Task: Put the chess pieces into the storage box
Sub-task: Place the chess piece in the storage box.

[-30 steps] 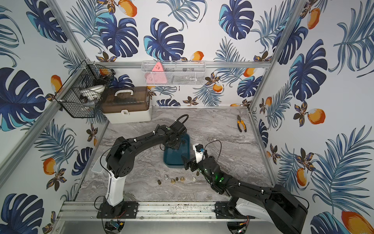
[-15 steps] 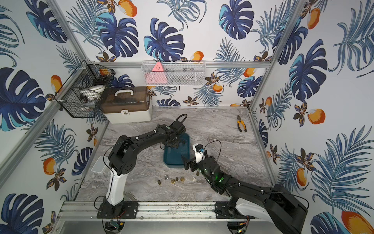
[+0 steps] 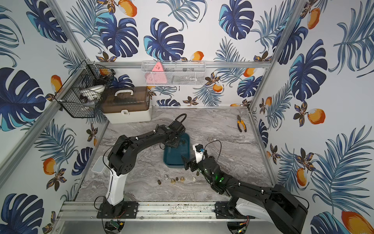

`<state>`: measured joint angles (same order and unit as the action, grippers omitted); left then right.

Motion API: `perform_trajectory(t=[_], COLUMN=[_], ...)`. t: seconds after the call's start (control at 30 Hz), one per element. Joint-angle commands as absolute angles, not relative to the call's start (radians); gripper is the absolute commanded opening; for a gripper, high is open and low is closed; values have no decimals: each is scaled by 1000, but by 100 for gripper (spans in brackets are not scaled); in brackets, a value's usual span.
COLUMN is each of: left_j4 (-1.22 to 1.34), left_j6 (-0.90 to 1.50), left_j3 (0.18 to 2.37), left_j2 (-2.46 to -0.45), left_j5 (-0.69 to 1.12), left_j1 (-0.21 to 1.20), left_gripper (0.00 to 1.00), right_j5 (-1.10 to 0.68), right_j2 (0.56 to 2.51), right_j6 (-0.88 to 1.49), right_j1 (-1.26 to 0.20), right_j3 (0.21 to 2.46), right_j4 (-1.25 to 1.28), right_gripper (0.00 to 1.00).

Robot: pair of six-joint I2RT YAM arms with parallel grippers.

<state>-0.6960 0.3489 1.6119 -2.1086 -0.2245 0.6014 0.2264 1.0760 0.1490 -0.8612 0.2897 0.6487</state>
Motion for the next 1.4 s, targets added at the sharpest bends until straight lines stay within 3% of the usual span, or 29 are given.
perform_trajectory(t=[0.0, 0.67, 1.37], left_j4=[-700, -705, -716], left_j6=[368, 373, 374], left_j3=[1605, 1606, 1615], left_j2=[-2102, -2115, -2093], left_j5=[-187, -182, -192], left_j1=[603, 616, 620], left_gripper=[14, 16, 34], right_j5=[229, 224, 219], right_j2=[1075, 1090, 1088], right_j6=[152, 153, 156], right_j1=[-862, -862, -862], right_j3=[295, 306, 308], right_j4=[664, 655, 655], right_gripper=[100, 100, 100])
